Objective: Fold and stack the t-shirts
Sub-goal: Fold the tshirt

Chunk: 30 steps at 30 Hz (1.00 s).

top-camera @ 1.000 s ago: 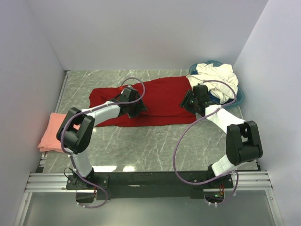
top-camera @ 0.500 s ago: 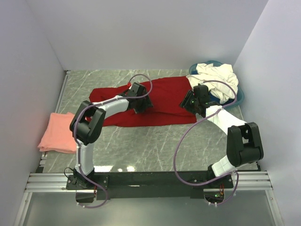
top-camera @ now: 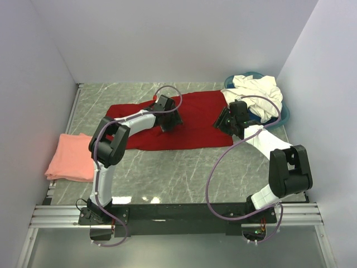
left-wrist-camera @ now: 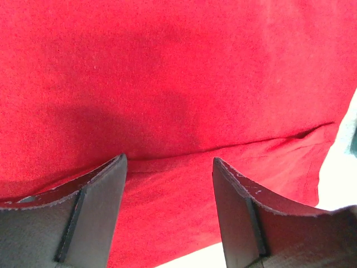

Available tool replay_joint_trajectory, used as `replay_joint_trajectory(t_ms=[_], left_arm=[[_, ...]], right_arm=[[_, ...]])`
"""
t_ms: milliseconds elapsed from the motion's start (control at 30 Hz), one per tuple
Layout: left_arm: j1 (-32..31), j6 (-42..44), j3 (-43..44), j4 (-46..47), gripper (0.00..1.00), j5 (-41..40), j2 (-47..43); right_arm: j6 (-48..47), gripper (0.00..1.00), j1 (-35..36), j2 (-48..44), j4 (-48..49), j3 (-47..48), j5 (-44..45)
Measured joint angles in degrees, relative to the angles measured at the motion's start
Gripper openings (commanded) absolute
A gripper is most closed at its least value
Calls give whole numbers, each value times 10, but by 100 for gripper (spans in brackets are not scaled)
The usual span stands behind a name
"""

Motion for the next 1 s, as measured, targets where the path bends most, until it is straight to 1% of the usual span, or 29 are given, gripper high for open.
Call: replay_joint_trajectory(t_ms=[233,300,400,500,633,733,900,1000], left_arm=[[13,6,2,1,68,1,-1],[19,7,-11,6,68,0,-14],[34,4,-74,10,67,0,-76],[64,-3,-159,19,65,0,-171],[130,-16,-289,33,65,-11,-317],[182,-25,-370,28,62,-31,-400],[256,-42,-483,5,60,-56,-487],[297,-48,-529,-11,59,-69,-527]], right_arm=[[1,54,0,1,-1,0,2],[5,53,0,1,3,-5,2],[11,52,1,1,6,-19,1],[15,51,5,1,5,-29,1],[26,51,10,-9,10,-57,7],[35,49,13,-31,6,-90,13],[43,49,12,-85,0,-136,21],[45,49,6,-110,-2,-157,24]])
